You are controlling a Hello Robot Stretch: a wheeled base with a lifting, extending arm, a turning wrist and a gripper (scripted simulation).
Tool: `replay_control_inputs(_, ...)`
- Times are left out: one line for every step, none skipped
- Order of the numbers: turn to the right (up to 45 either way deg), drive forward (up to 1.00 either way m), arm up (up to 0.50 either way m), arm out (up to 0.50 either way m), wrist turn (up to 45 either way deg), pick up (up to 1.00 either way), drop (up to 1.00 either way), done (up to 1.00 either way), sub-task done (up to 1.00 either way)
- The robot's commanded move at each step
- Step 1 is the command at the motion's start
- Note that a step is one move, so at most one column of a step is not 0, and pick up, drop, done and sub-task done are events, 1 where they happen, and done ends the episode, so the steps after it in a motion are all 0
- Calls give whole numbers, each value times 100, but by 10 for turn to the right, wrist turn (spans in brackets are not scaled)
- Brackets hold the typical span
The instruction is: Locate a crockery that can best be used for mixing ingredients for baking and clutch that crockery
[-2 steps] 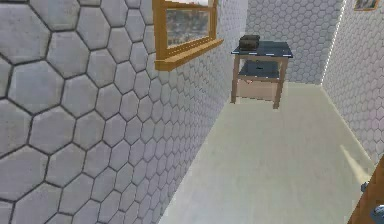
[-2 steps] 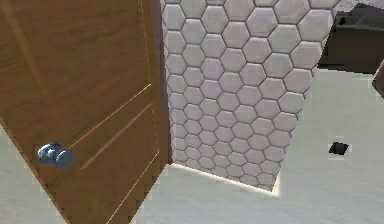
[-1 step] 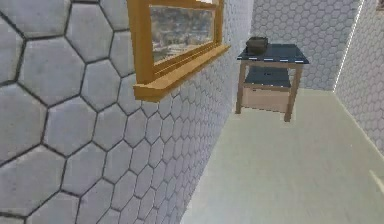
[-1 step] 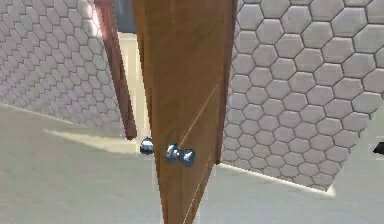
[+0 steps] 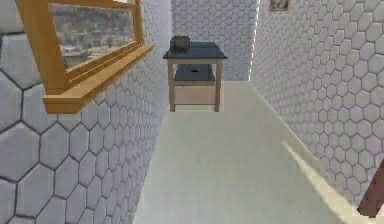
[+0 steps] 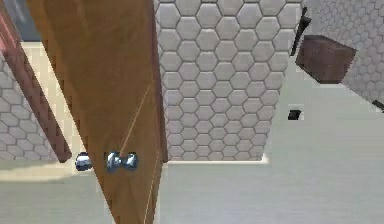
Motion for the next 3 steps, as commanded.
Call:
replay_control_inputs(0, 45, 0, 0, 0, 0, 0, 0, 0)
replay_control_inputs(330, 0, 0, 0, 0, 0, 0, 0, 0)
replay_control_inputs(0, 55, 0, 0, 0, 0, 0, 0, 0)
